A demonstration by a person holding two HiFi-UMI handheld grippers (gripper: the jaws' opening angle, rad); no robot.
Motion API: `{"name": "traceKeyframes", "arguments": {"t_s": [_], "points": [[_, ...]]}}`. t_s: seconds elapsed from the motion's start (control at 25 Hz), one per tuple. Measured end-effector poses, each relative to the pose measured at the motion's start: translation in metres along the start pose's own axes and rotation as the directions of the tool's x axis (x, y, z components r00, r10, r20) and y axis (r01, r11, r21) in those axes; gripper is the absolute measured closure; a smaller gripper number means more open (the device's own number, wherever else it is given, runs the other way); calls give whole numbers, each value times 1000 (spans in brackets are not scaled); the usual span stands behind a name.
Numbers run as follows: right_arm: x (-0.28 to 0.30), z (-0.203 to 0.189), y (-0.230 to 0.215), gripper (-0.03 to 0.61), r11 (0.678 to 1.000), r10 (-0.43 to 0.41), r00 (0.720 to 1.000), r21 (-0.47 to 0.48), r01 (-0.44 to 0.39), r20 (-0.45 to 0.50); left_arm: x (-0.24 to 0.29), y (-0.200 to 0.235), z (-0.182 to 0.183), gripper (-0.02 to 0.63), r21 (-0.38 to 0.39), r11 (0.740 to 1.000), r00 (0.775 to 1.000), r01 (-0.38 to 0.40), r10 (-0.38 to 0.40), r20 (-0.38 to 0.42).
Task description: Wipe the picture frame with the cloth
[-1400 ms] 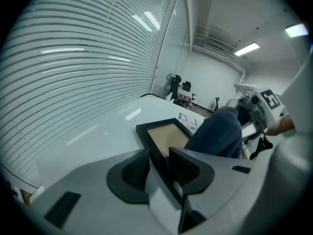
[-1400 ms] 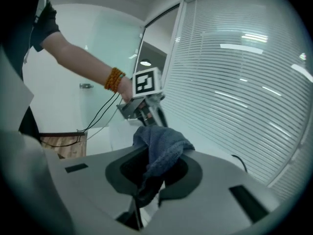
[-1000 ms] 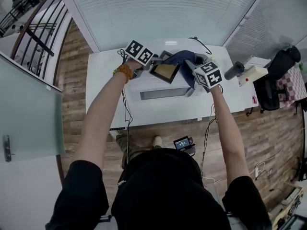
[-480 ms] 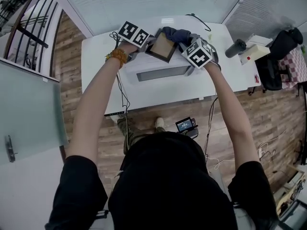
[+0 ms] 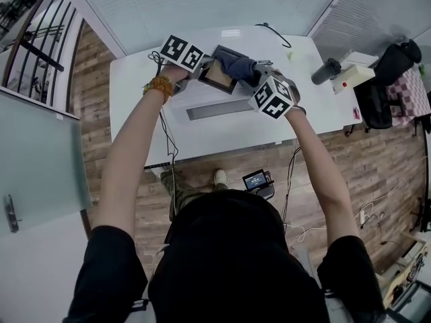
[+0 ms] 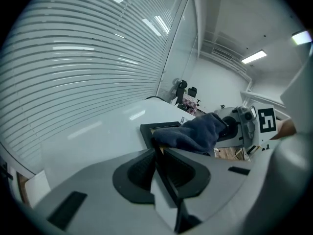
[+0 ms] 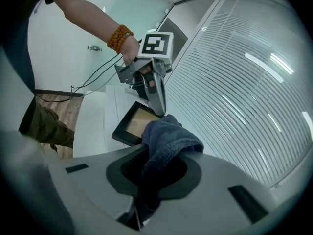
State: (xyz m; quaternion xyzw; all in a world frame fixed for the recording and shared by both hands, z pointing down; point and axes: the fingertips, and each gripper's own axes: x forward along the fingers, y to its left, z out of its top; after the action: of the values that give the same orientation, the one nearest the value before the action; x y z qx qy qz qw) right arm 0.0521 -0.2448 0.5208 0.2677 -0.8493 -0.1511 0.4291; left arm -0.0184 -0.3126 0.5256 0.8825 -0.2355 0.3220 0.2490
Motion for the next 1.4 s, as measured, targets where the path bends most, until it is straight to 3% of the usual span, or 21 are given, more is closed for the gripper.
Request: {"name": "traceKeyframes", "arguments": {"t_s": [0.28, 0.36, 0.44, 0.52, 0.6, 0.68, 0.76, 1.04, 1.28, 1.4], "points": [[-12, 18, 36, 546, 995, 79, 994, -74, -73, 79, -1, 0, 2, 560, 6, 1000, 1000, -24, 24, 18], [-19, 27, 46, 546, 988, 153, 977, -57, -146, 148, -3, 0, 2, 560, 23, 999, 998, -44, 43, 35], [-28, 37, 45, 545, 973, 227, 943, -4, -233, 242, -2, -1, 0, 561, 35, 998, 998, -55, 53, 42], [-35, 47, 13, 545, 968, 193, 926, 91, -233, 325, -2, -3, -1, 561, 42, 997, 998, -58, 57, 42], [-34, 54, -42, 545, 965, 83, 929, 204, -165, 360, -1, -2, 0, 563, 45, 997, 997, -60, 58, 43], [-19, 57, -84, 545, 958, 12, 944, 267, -104, 328, -2, -1, 2, 563, 41, 997, 997, -60, 58, 42], [8, 56, -98, 545, 959, 21, 965, 267, -94, 263, -2, 0, 1, 563, 39, 997, 997, -61, 60, 43], [89, 50, -79, 545, 946, 117, 987, 291, -146, 114, 2, -3, -4, 565, 51, 996, 996, -79, 76, 54], [88, 42, -76, 546, 965, 125, 990, 221, -138, 71, -1, 1, -2, 565, 31, 997, 997, -71, 70, 44], [78, 32, -75, 546, 957, 127, 988, 253, -144, 85, -2, 2, -1, 565, 25, 997, 997, -72, 71, 41]]}}
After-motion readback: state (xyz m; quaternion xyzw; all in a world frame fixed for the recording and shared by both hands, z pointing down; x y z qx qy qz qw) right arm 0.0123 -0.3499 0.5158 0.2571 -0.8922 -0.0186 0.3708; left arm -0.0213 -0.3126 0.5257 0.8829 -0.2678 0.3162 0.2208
